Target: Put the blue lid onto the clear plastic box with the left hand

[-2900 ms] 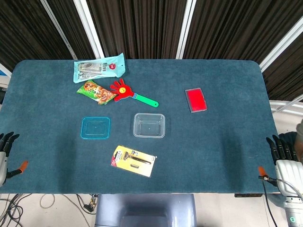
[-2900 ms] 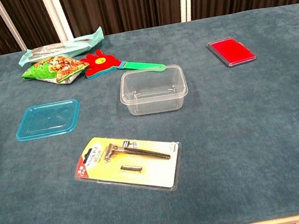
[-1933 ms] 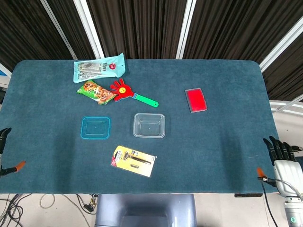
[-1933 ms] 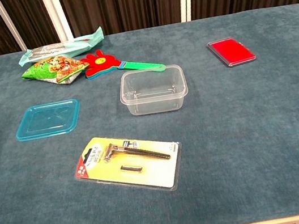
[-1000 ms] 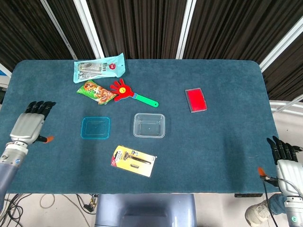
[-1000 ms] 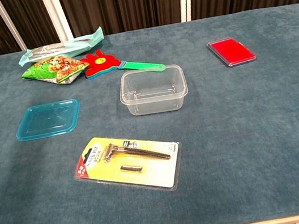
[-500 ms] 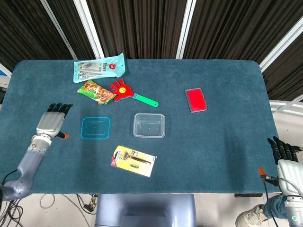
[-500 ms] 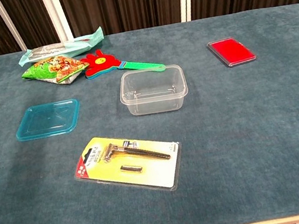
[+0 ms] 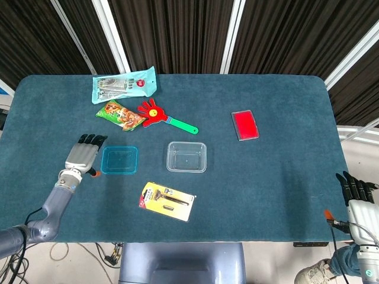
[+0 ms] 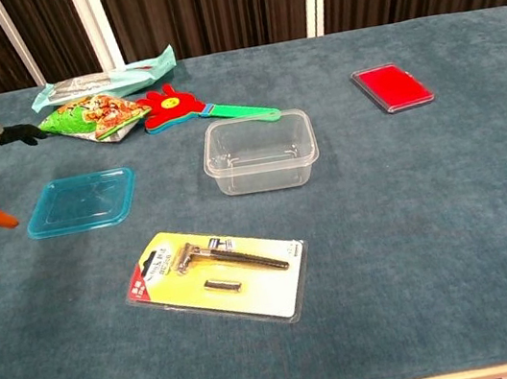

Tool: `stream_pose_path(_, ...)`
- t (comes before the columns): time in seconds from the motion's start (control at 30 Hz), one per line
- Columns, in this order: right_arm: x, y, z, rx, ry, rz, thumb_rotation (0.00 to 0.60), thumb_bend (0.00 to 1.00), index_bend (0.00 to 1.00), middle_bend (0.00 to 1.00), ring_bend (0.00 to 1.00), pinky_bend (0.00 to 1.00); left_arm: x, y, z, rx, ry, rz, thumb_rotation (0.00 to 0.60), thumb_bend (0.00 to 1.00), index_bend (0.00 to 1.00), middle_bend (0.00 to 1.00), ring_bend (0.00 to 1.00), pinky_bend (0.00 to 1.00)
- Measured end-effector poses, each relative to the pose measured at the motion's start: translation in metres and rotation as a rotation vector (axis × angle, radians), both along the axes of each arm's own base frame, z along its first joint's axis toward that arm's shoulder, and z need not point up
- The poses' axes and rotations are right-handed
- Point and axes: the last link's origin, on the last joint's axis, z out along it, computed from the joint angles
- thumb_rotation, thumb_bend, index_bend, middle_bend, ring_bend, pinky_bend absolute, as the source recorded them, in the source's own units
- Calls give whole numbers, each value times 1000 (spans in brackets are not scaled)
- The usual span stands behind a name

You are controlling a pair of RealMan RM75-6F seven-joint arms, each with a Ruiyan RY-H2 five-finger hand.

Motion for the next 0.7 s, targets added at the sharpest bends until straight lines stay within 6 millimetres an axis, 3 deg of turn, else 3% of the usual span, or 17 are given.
stream_pose_path(0.37,0,1,0,-2,3,5,600,336,0,14,0,0,23,10,-22,-55,29,-17,600,51,0,56,0,0)
stream_pose_path(0.7,1,0,0,0,1,4,600,336,0,14,0,0,27,5,-38,-92,53,-34,600,51,0,67,0,0)
